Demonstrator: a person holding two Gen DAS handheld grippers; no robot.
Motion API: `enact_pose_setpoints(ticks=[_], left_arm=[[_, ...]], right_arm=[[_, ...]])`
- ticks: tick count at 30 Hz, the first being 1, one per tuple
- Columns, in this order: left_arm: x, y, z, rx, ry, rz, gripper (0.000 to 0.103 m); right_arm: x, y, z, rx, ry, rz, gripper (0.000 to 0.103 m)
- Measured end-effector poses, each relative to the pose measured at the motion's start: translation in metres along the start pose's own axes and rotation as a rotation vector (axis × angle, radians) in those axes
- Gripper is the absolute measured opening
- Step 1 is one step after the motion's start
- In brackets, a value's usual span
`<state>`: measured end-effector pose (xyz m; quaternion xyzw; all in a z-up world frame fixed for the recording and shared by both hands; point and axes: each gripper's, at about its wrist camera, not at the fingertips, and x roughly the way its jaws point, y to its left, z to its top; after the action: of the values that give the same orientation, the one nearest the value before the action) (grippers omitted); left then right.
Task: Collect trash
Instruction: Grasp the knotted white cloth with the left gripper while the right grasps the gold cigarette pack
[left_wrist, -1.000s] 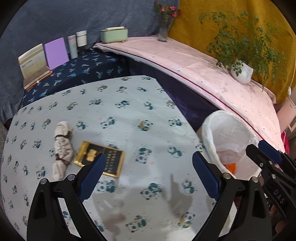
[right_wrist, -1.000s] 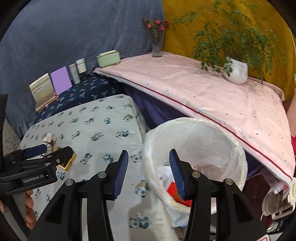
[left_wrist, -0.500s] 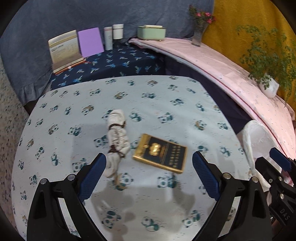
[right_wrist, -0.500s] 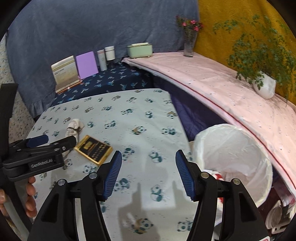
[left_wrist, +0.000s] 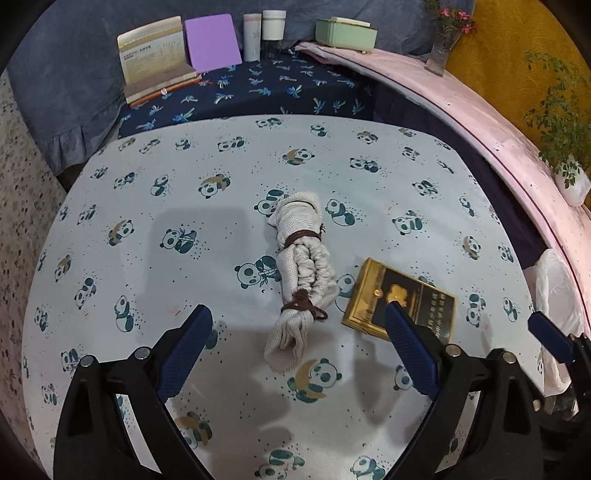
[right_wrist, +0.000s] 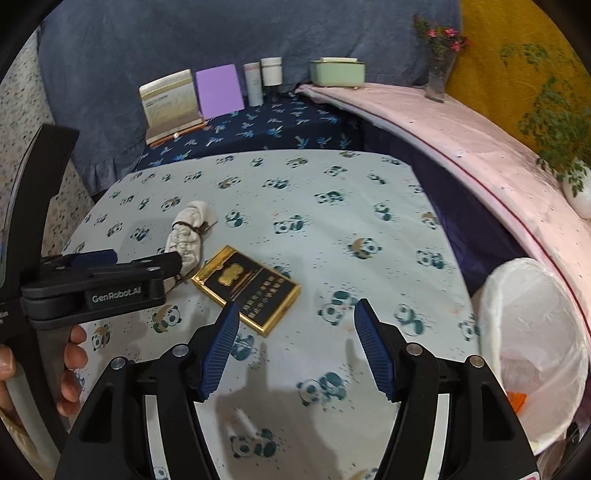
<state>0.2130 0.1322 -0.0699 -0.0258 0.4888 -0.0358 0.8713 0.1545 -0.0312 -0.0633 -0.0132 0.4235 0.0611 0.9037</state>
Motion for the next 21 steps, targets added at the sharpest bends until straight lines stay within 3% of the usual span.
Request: enact_pose_setpoints(ticks=[4,8,12,14,21], left_arm=[[0.015,0.005,0.008,-0.011,0.025,-0.001,0.086],[0.029,0.009,0.012,-0.016,0.069,-0.019,0.063],[0.035,0.012,0.012,-0.013,0.095,-0.059,0.047],[0.036,0.012,0.014,-0.006,0.092,-0.062,0.031],[0.041,0.022,0.021,-0.031,0.101,-0.078,0.031]], right_arm=[[0.021,0.008,0.006,-0.019,0.021,0.021,0.063],[0.039,0.013,0.011,-0.038,0.036,0.038,0.063],[0.055,0.018,0.017,-0.076,0.049,0.056,0.066],[0.060,0.021,0.019,-0.095,0.053,0.067,0.068],[0.081,0.024,0.027,-0.162,0.082,0.094,0.073]])
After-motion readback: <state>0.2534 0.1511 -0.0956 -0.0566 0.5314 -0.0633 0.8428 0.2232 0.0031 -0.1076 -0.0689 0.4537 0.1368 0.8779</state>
